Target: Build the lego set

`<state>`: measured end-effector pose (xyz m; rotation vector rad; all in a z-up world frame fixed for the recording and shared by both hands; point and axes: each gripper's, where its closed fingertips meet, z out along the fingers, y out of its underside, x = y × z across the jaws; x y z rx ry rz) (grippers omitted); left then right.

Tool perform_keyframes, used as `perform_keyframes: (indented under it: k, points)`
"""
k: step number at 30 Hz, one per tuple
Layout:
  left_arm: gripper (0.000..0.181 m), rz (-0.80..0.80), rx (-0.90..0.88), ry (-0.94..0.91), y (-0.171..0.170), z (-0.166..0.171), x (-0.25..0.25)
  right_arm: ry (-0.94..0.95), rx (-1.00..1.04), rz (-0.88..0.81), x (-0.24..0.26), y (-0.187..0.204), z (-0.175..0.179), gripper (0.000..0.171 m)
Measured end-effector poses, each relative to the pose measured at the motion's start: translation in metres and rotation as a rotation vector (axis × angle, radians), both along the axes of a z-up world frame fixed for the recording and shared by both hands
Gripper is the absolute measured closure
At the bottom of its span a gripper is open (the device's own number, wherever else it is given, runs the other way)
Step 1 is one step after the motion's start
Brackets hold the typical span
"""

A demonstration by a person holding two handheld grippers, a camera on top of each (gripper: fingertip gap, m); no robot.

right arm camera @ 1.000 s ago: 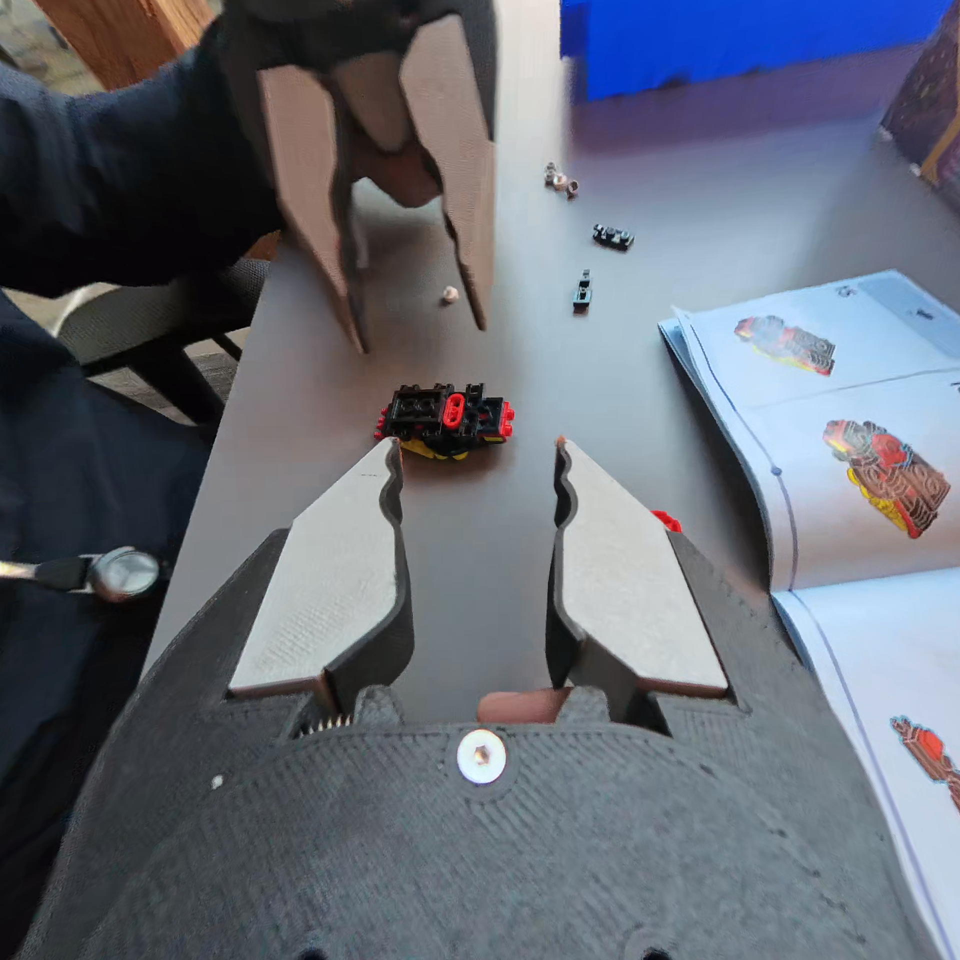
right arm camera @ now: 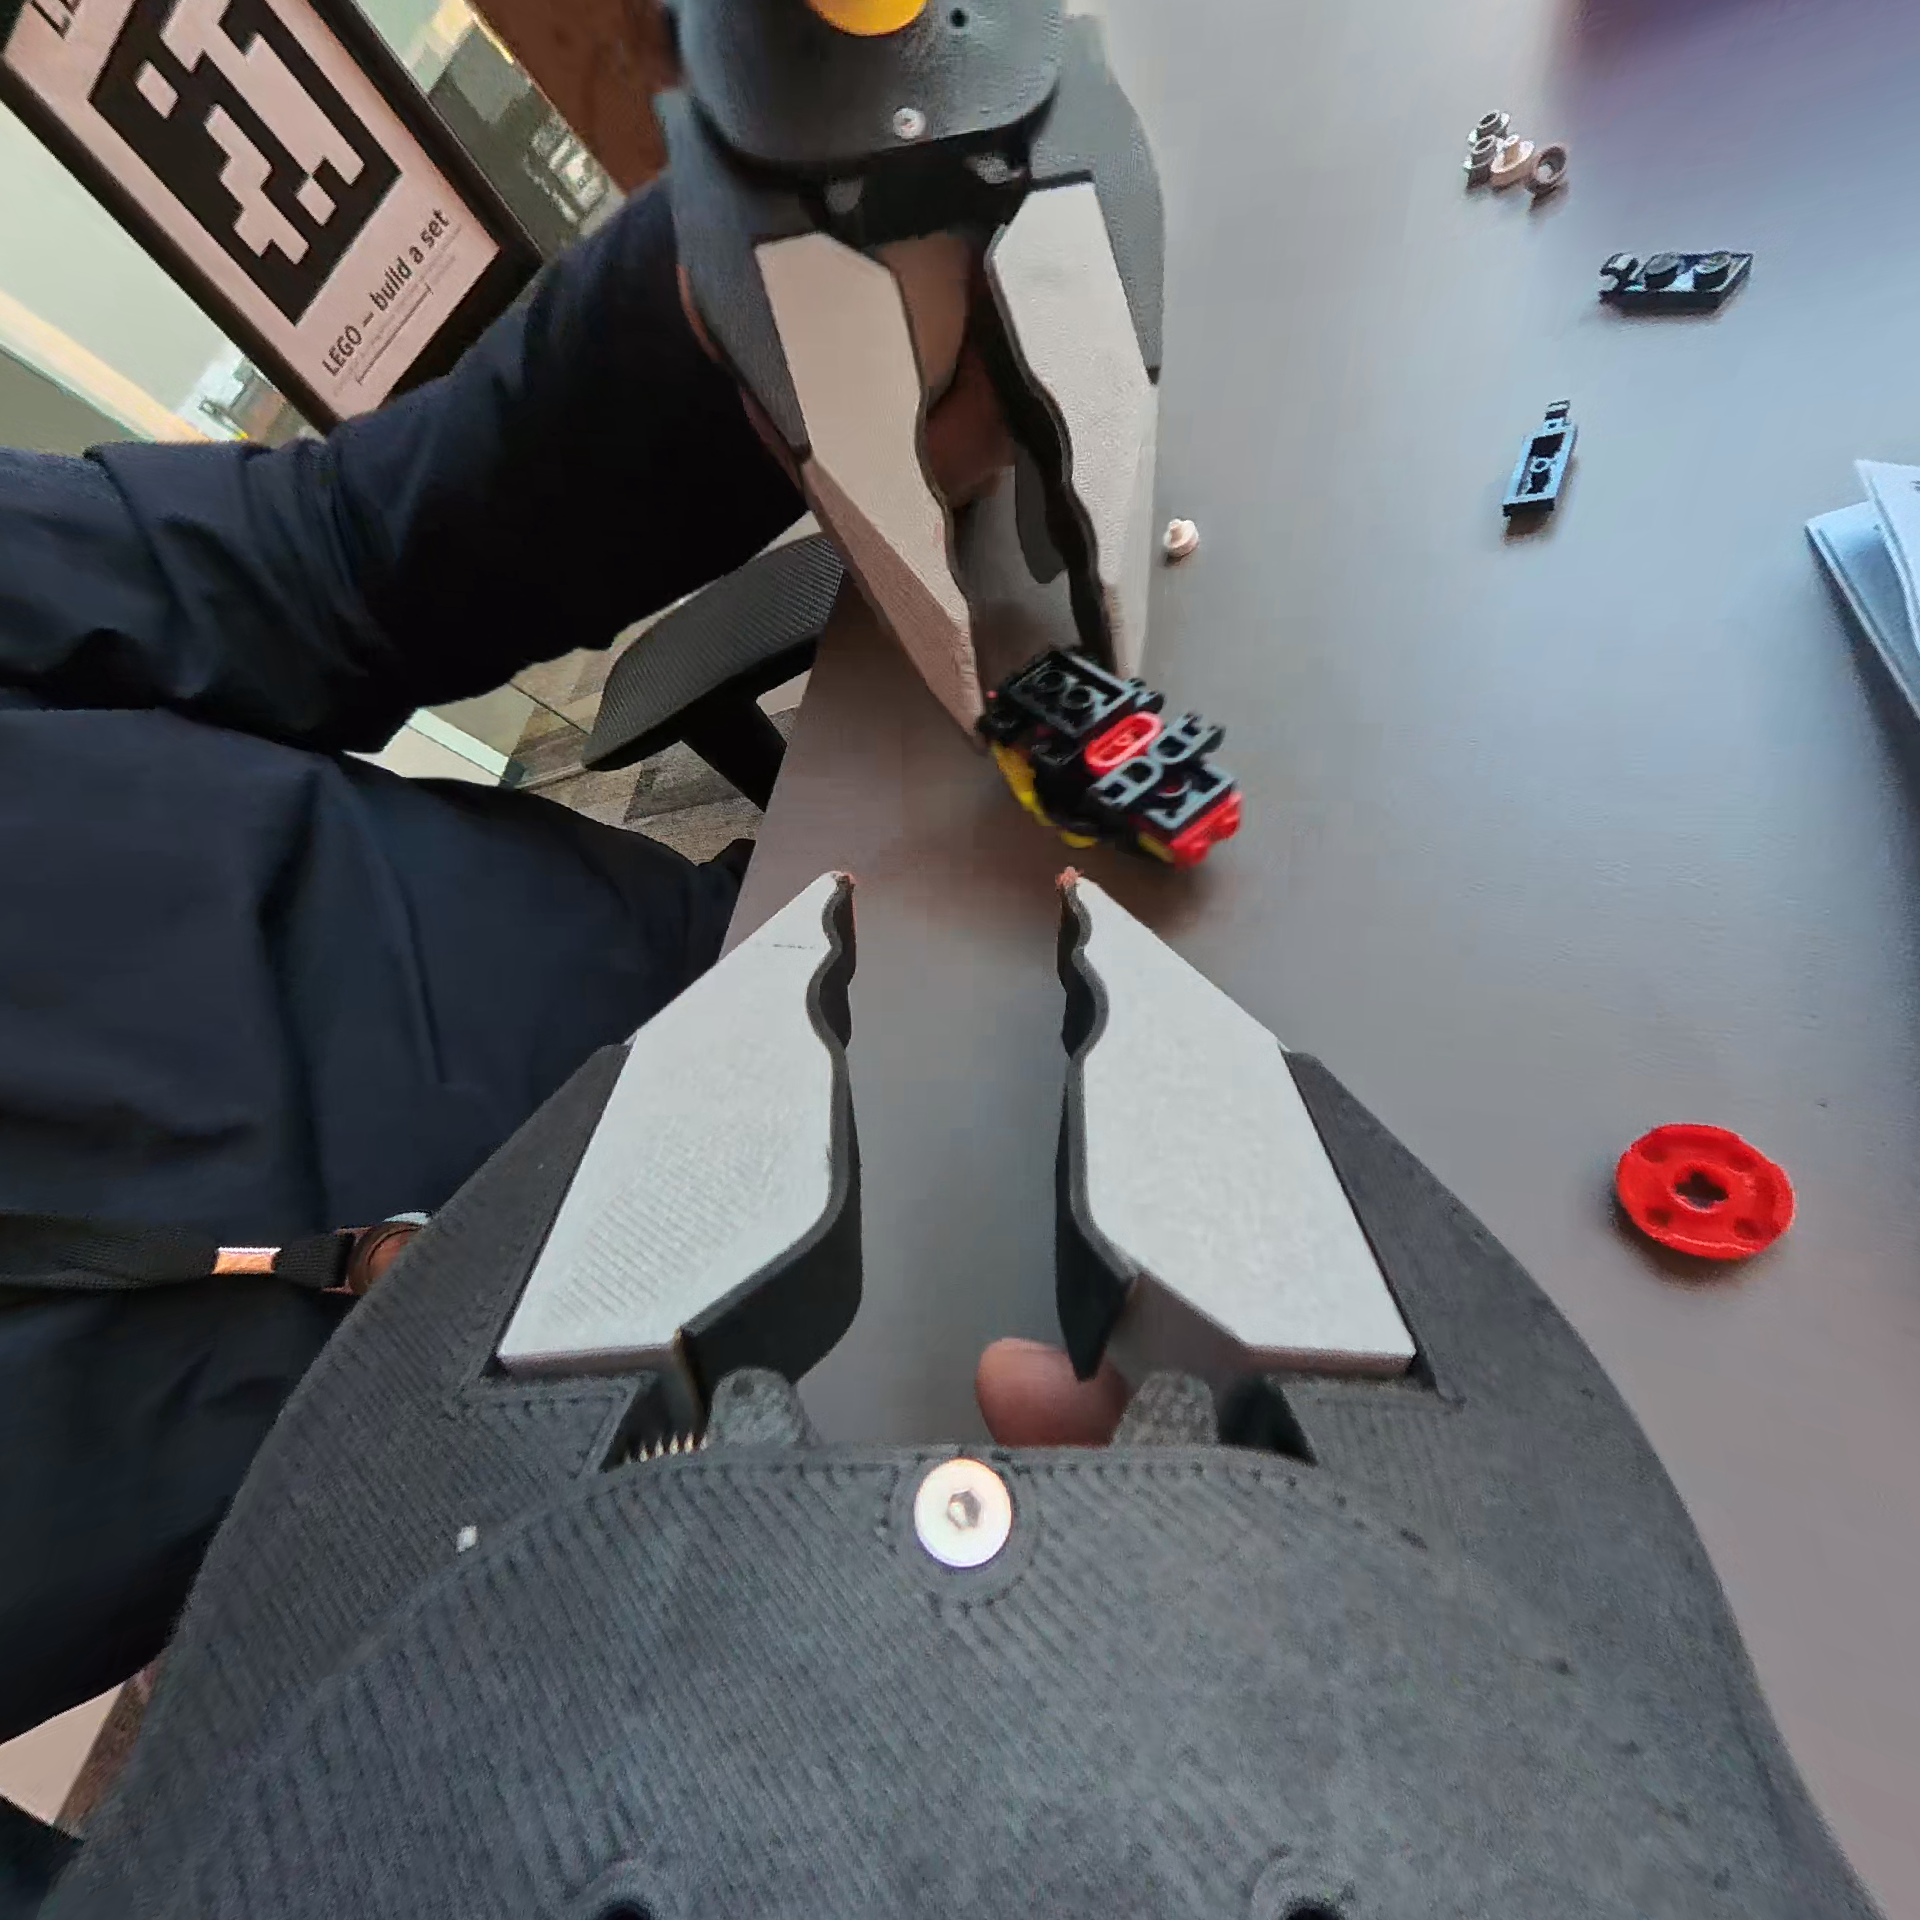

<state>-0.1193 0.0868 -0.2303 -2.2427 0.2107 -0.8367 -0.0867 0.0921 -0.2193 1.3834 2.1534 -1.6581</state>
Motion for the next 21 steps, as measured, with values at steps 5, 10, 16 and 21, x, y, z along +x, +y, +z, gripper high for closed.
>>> perform_keyframes:
  k: [5,10,16,21]
  points:
    - [0.158,-0.128,-0.070,-0.373,-0.010,0.024,0.002,0.137,0.064,0.051,0.010,-0.009,0.010,0.132]
    - [0.158,-0.244,-0.065,-0.460,-0.023,0.036,0.002,0.411,0.353,-0.043,0.005,-0.004,0.017,0.117]
    - [0.158,-0.354,-0.054,-0.498,-0.036,0.045,0.014,0.690,0.585,-0.127,-0.005,-0.022,0.044,0.111]
    - [0.158,-0.449,-0.076,-0.458,-0.044,0.040,0.030,0.792,0.792,-0.099,-0.005,-0.031,0.035,0.109]
